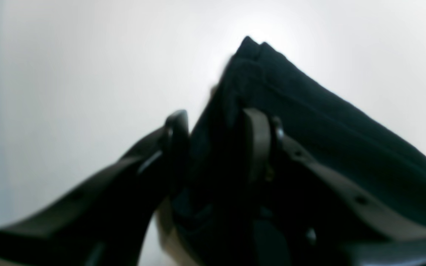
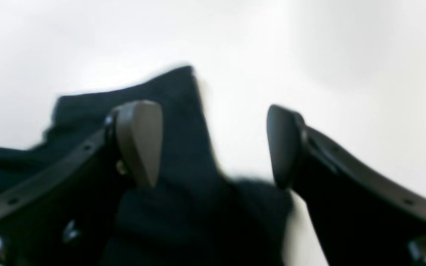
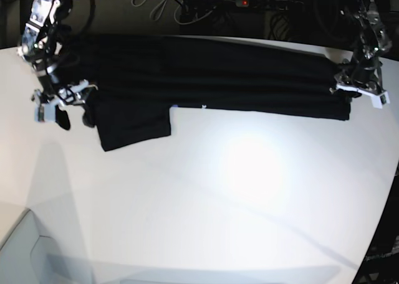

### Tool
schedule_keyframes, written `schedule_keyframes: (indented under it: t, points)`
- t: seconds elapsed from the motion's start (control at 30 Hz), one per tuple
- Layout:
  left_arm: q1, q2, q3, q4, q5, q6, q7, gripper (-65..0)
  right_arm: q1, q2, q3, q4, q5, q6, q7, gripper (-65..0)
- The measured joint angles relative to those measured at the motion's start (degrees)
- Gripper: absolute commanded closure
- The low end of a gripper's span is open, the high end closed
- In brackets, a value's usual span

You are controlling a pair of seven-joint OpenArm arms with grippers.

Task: Layout the t-shirt on the table in an organized manner, then fold the t-shirt properly
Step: 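Regrasp the folded strip's end with the right gripper and pull it straight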

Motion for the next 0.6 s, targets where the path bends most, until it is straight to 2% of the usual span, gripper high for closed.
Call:
schedule_keyframes:
  t: [0.07,0.13,0.3,0.6]
  points:
    - [0.0,0.0,0.0,0.1,0.0,0.0,0.1,-23.1,4.4,1.0,-1.5,-2.8,-1.4,0.3,-2.6,-44.4]
    - [0.0,0.0,0.0,0.1,0.0,0.0,0.0,-23.1,8.8,1.1,-2.3,-6.8,-6.6,-0.2,-3.6,-44.4]
    - [0.0,0.0,0.0,0.1,0.0,0.1,0.1,-23.1,15.2,-0.8,-2.7,-16.1,-14.6,-0.1,-4.0,-44.5]
    - [-0.2,0.0,0.0,0.1,0.0,0.1,0.2,-23.1,16.3,-0.7,-2.8,-21.8,-15.1,-0.2,1.7,-44.4]
